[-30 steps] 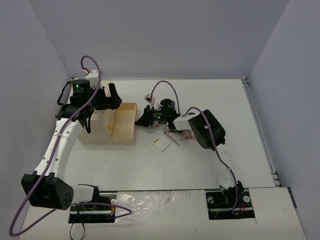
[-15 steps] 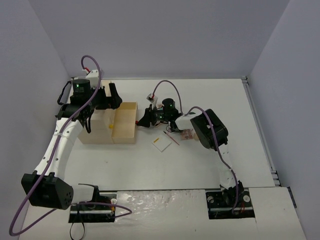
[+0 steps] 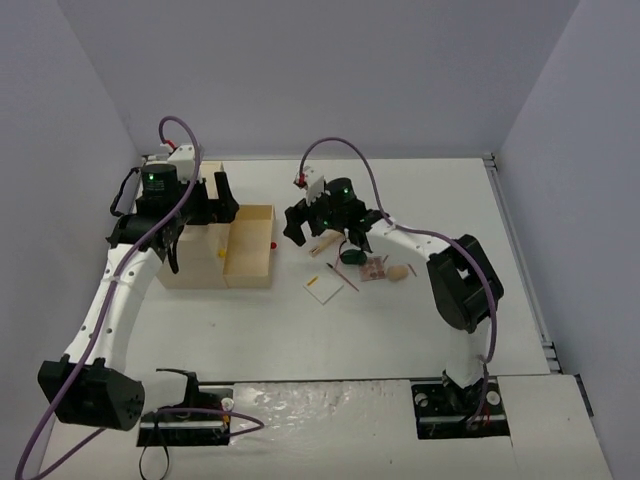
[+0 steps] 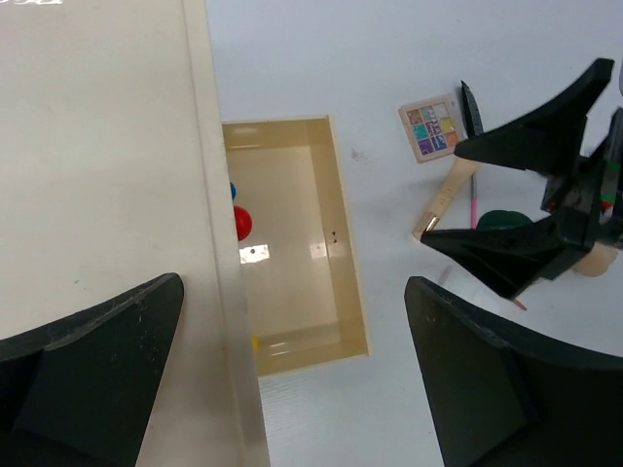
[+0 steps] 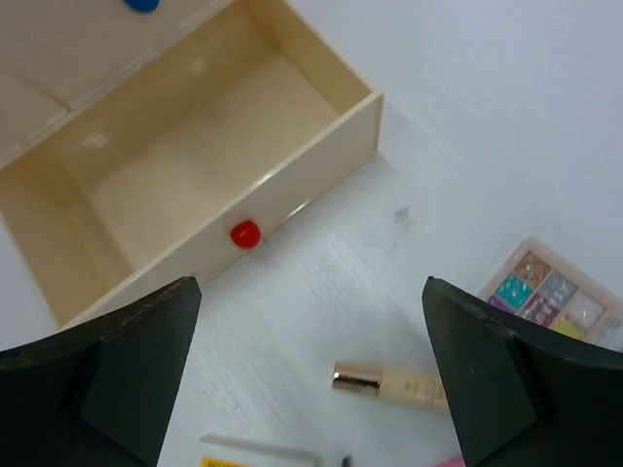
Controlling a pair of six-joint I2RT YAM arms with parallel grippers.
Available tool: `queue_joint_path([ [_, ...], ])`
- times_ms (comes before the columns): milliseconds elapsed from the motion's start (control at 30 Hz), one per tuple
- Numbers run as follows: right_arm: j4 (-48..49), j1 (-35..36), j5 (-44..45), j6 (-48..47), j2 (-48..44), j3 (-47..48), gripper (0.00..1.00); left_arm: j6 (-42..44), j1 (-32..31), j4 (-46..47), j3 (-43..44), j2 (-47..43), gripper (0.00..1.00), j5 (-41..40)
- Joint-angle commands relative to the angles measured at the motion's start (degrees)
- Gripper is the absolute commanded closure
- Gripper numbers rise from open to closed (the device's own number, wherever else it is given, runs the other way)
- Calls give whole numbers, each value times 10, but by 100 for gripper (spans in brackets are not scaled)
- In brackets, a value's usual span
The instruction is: Organize the makeup
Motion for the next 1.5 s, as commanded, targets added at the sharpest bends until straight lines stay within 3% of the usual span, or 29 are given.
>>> queue_joint_path([
  [0,-99,61,158,-23,-70,-61,3,30,0,10,7,-61,3,-45],
  [167,-117,99,230,6,-115,-128,1,53,0,9,-4,-106,3,-98],
  [500,-138,110,249,19,-119,-170,0,67,0,26,-66,-187,3,-176],
  [1467,-151,145,243,70,-61,-172,0,64,0,30,-82,-183,3,-169],
])
